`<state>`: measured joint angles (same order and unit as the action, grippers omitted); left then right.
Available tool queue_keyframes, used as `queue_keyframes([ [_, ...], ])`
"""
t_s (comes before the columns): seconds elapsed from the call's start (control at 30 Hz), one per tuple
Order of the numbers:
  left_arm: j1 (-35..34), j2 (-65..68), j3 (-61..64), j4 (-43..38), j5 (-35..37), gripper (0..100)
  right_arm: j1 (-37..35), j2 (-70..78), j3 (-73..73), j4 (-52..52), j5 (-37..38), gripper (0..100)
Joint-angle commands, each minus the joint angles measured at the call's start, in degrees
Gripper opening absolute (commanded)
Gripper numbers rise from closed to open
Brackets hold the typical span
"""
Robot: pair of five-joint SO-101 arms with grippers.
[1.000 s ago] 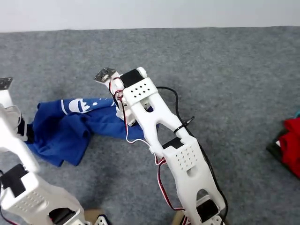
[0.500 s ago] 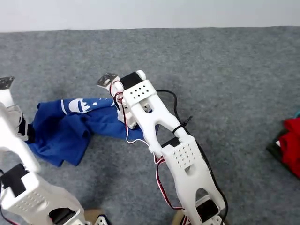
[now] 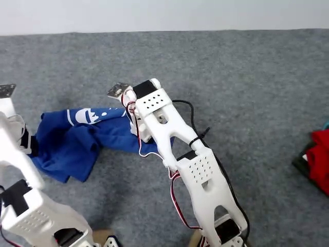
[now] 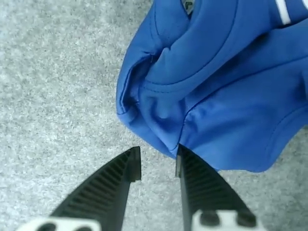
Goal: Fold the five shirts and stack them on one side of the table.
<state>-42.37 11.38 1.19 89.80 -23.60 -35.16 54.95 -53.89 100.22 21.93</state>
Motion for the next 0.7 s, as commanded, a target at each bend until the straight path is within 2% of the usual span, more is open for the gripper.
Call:
queue_keyframes([
  [0.0,1.4,-3.8,-0.3,-0.6,0.1,12,1.4,-3.1,-4.7,2.0,6.5,1.7],
  [0.53,3.0,-4.1,-0.7,1.1,0.2,12,2.1,-24.7,-4.5,2.4,7.0,1.0],
  [0.67,2.9,-7.8,-0.4,1.2,0.2,12,3.6,-29.8,-4.5,2.4,7.0,1.0],
])
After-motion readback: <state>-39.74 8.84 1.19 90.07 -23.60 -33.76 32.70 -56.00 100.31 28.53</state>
